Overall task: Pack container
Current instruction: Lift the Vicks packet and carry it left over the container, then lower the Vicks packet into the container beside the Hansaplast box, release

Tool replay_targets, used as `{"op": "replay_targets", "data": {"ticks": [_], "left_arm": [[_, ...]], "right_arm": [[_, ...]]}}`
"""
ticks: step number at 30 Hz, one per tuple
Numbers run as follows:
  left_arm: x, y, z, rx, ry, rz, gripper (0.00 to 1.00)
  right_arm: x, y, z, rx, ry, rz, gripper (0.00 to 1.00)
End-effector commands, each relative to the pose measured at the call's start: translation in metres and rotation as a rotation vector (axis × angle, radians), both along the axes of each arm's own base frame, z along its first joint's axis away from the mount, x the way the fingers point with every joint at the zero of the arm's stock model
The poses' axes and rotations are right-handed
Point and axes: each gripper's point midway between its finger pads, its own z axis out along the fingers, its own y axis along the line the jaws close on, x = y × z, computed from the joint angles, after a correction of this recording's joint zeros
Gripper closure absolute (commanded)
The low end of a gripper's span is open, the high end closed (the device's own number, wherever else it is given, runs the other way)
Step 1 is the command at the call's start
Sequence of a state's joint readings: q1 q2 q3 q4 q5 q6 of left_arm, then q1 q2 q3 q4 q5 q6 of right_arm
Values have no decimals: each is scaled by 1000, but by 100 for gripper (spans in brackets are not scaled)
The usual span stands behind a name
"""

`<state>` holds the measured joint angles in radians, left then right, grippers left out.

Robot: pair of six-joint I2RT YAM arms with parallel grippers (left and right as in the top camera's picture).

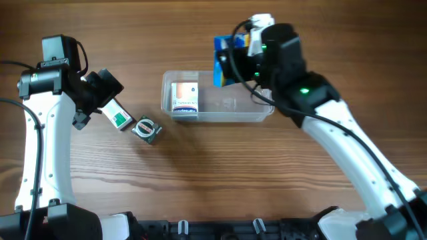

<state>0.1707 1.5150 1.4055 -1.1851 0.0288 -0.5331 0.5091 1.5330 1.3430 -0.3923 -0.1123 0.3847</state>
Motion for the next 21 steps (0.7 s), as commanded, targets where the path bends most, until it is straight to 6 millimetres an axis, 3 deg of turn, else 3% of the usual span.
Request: {"op": "replay_targets", "data": {"ticks": [1,8,21], "left_arm": [[1,0,-2,-8,4,1,0],[1,0,-2,-8,4,1,0],[1,0,-2,-8,4,1,0]], "right_arm": [[1,29,-25,25,78,-2,27],[-1,44,-53,-31,109,-11,27],[-3,35,-86,-171,138,-90,30]]}}
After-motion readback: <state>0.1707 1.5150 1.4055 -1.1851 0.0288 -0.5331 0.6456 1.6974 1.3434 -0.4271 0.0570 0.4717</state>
